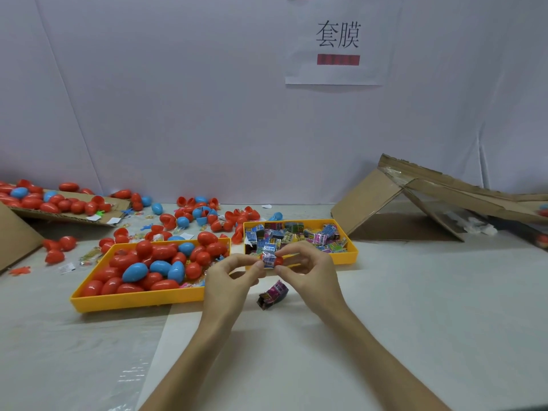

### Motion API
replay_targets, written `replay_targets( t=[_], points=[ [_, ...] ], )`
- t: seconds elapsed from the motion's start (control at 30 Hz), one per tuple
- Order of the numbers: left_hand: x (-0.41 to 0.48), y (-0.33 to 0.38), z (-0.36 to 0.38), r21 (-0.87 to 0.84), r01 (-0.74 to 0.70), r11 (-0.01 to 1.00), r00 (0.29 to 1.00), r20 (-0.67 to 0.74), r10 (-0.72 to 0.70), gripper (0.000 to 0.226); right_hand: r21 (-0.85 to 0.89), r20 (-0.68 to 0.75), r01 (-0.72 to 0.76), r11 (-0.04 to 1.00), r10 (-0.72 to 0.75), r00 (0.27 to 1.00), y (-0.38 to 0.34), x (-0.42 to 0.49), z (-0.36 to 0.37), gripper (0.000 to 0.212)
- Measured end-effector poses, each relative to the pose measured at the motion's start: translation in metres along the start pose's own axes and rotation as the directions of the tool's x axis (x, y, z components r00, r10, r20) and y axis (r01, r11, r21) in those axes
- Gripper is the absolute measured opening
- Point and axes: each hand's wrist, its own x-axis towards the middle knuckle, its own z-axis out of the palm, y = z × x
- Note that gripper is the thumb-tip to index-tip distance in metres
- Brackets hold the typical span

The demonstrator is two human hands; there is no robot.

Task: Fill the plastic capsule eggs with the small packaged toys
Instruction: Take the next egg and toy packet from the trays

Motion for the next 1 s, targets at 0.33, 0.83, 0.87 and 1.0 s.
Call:
replay_targets(
  t=[0.33, 0.83, 0.87, 1.0],
  points=[
    [0.0008, -0.0011, 0.0021, -0.004, 0.021, 1.0, 0.999, 0.046, -0.021, 0.013, 0.047, 0.037, -0.043, 0.998, 0.041, 0.998, -0.0018, 0.0011, -0.0026, 0.028],
    [0.0036, -0.0015, -0.0026, 0.003, 0.01, 1.0, 1.0, 0.001, -0.01, 0.018, 0.072, 0.084, -0.079, 0.994, 0.073, 0.994, -0.0028, -0.0001, -0.0003, 0.027],
    [0.0036, -0.0016, -0.0024, 0.008, 0.006, 1.0, 1.0, -0.003, -0.006, 0.019, 0.072, 0.086, -0.083, 0.994, 0.077, 0.993, -0.0027, -0.0002, -0.0006, 0.027],
    [0.0047, -0.0026, -0.0028, -0.001, 0.004, 1.0, 1.0, -0.002, -0.004, 0.018, 0.072, 0.084, -0.101, 0.992, 0.095, 0.992, -0.002, 0.0003, -0.0004, 0.027]
  ],
)
